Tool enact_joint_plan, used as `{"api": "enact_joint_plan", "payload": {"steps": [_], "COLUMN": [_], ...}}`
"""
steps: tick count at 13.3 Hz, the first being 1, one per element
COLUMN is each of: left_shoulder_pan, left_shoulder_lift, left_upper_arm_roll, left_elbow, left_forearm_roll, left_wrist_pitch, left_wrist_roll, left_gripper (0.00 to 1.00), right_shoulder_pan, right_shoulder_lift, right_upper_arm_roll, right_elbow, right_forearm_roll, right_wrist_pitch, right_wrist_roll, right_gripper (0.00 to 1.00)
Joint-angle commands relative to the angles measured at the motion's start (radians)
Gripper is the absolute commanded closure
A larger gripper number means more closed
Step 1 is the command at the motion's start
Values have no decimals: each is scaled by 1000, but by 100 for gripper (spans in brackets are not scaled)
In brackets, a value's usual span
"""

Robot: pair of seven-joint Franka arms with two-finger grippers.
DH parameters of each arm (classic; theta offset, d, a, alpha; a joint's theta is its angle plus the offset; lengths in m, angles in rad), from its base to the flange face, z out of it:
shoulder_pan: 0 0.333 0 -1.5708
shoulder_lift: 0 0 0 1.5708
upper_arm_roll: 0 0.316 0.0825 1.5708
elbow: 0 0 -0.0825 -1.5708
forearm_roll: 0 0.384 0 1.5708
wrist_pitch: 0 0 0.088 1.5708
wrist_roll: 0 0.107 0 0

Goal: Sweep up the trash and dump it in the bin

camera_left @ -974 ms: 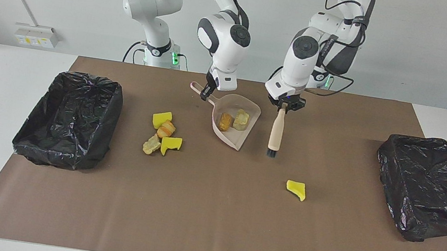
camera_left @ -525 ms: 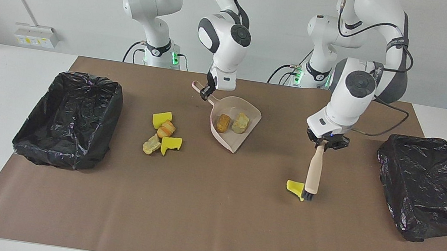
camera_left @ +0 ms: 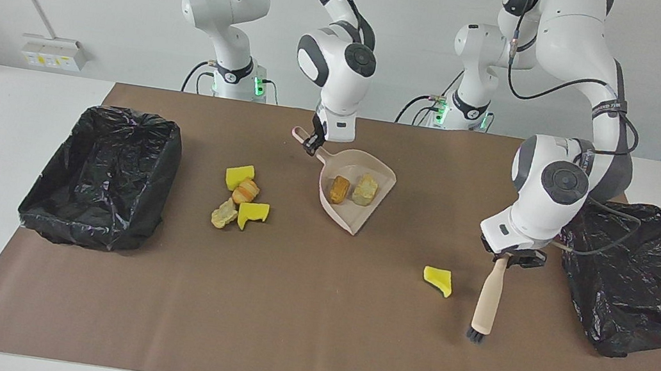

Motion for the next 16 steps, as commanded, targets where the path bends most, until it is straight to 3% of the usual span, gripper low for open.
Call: {"api": "enact_joint_plan", "payload": {"steps": [1,5,11,14,16], "left_shoulder_pan": [-14,-104,-316,-429,-434], "left_shoulder_lift": [-48,-161,-282,-318,-359], "left_upper_arm_roll": [-13,-18,-18,-18,-18], "left_elbow": [-87,-280,-444,-452,-432], "left_forearm_roll": [6,-39,-171,-227,-289], "left_wrist_pitch": [-4,-19,-75,-104,-166], "left_wrist_roll": [13,37,-60,-136,-144], "left_gripper": [100,100,100,100,100], "right_shoulder_pan": [-5,4,10,10,10], "right_shoulder_lift": [32,32,23,23,23], "right_upper_arm_roll": [4,5,7,7,7], "right_elbow": [70,82,70,68,68], "right_forearm_roll": [43,69,69,69,69], "right_wrist_pitch": [-83,-149,-169,-168,-166], "right_wrist_roll": [31,95,106,106,106], "right_gripper": [100,100,100,100,100]}}
